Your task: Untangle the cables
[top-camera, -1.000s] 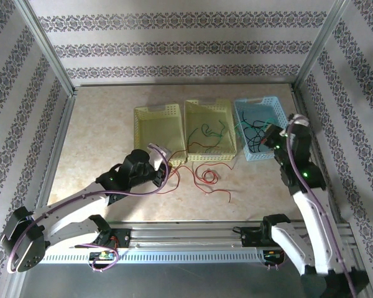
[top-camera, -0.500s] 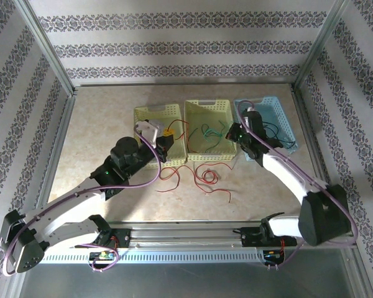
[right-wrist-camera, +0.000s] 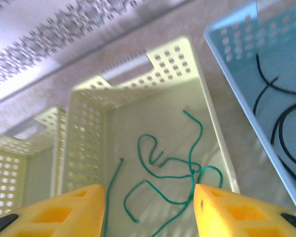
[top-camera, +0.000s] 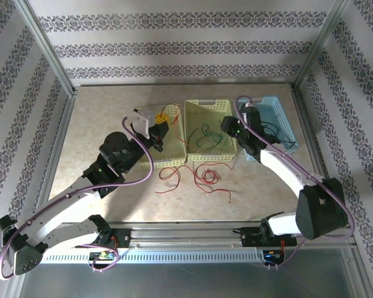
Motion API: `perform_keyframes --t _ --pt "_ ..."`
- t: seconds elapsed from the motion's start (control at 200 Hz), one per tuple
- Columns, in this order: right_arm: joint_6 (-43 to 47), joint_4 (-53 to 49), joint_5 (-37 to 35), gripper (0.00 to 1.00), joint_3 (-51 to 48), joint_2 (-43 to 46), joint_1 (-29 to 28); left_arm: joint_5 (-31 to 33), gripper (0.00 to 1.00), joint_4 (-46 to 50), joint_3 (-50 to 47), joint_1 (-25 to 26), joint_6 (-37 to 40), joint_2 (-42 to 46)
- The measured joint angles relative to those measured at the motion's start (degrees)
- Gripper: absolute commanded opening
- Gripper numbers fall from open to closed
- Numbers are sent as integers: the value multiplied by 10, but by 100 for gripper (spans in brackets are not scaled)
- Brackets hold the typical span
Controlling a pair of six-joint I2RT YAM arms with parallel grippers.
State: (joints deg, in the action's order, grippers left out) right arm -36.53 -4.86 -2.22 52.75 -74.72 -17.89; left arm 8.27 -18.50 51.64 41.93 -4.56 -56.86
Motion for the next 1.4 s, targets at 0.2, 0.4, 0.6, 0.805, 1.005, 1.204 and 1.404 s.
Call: perform_keyframes --t 0.2,0.4,0.6,0.805,1.005,1.204,1.404 --pt "9 0 -1 51 -27 92 0 84 0 -39 32 -6 57 -18" --pt "8 -21 -1 52 -72 150 0 106 0 -37 34 -67 43 -62" --pt "7 -42 -1 52 -91 188 0 87 2 -6 24 -133 -22 -118" --pt "9 -61 -3 51 -97 196 -27 32 18 94 33 -143 -79 -229" --pt "16 -77 -5 50 -101 196 -46 25 60 147 25 -143 -107 -231" --pt "26 -89 -9 50 -102 196 -49 19 64 175 25 -126 -81 -182" --pt "36 -107 -9 50 -118 196 -56 -82 64 254 23 -15 -9 -186"
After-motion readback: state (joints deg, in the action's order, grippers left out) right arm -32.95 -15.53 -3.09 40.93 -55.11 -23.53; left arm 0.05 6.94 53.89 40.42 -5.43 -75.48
